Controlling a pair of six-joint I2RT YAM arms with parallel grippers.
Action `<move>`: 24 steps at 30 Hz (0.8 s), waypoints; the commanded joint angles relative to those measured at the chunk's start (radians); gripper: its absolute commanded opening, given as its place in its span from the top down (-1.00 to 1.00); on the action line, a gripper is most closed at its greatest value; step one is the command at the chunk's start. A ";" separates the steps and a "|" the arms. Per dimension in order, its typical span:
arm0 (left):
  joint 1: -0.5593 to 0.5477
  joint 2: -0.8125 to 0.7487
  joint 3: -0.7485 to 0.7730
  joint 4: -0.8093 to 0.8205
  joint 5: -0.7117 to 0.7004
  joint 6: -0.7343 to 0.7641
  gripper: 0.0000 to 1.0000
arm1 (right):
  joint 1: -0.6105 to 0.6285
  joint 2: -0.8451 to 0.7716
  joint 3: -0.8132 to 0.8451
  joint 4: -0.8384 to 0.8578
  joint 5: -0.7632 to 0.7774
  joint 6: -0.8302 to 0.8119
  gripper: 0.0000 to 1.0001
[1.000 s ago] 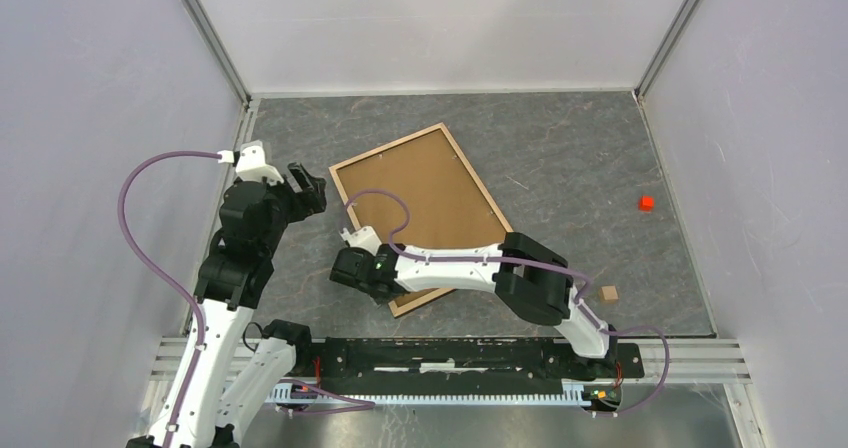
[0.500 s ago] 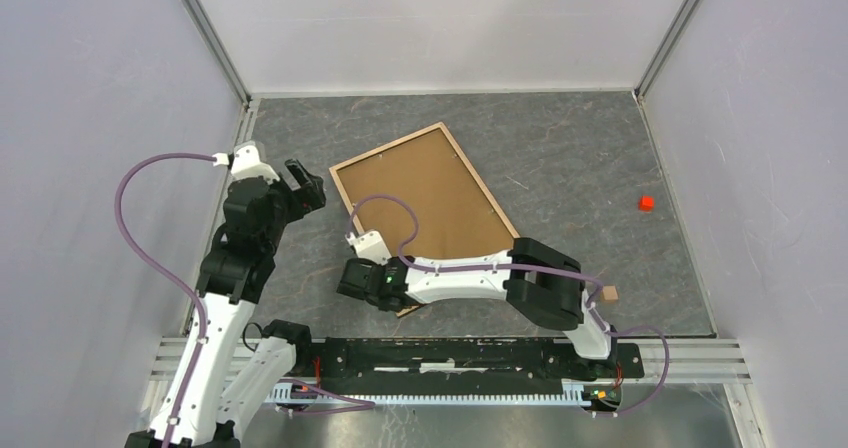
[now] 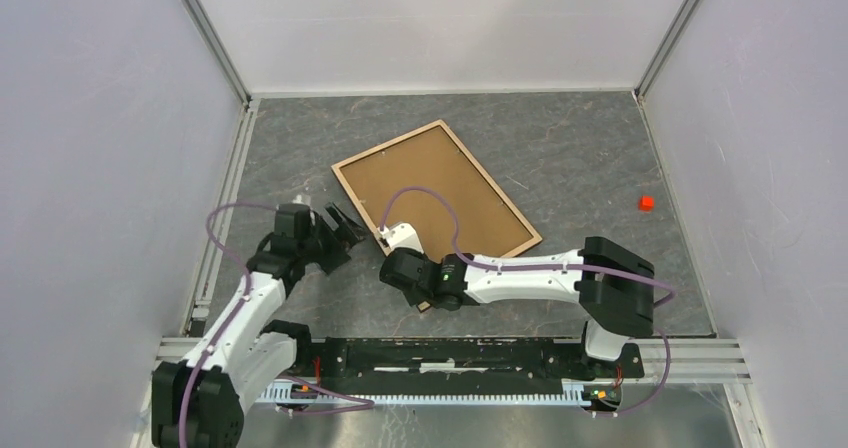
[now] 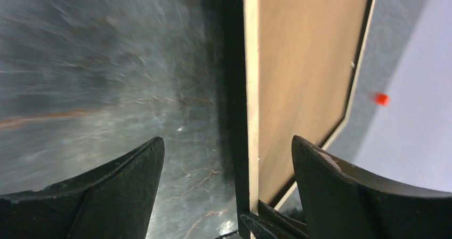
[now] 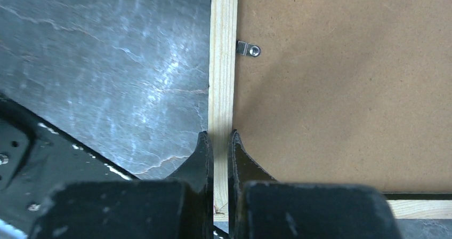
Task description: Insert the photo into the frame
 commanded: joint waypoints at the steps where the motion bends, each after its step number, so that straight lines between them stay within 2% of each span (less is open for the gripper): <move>1: 0.003 0.059 -0.215 0.603 0.353 -0.307 -0.84 | -0.011 -0.093 -0.003 0.121 0.008 -0.026 1.00; 4: -0.002 0.081 -0.259 0.720 0.329 -0.322 -0.82 | -0.016 -0.114 -0.021 0.144 -0.010 -0.026 1.00; 8: -0.014 0.146 -0.272 0.785 0.304 -0.343 -0.83 | -0.018 -0.127 -0.031 0.169 -0.036 -0.024 1.00; 10: -0.021 0.200 -0.292 0.875 0.315 -0.386 -0.76 | -0.018 -0.127 -0.030 0.175 -0.042 -0.027 1.00; 12: -0.036 0.251 -0.289 0.938 0.319 -0.413 -0.64 | -0.018 -0.128 -0.031 0.173 -0.043 -0.030 1.00; 15: -0.047 0.289 -0.254 0.930 0.327 -0.403 -0.42 | -0.018 -0.140 -0.035 0.170 -0.037 -0.029 1.00; 19: -0.052 0.260 -0.227 0.855 0.293 -0.374 -0.17 | -0.018 -0.169 -0.055 0.175 -0.022 -0.039 1.00; 22: -0.052 0.239 -0.218 0.827 0.281 -0.360 0.09 | -0.018 -0.183 -0.062 0.183 -0.017 -0.053 1.00; 24: -0.051 0.231 -0.218 0.821 0.268 -0.363 0.14 | -0.019 -0.188 -0.064 0.187 -0.019 -0.058 1.00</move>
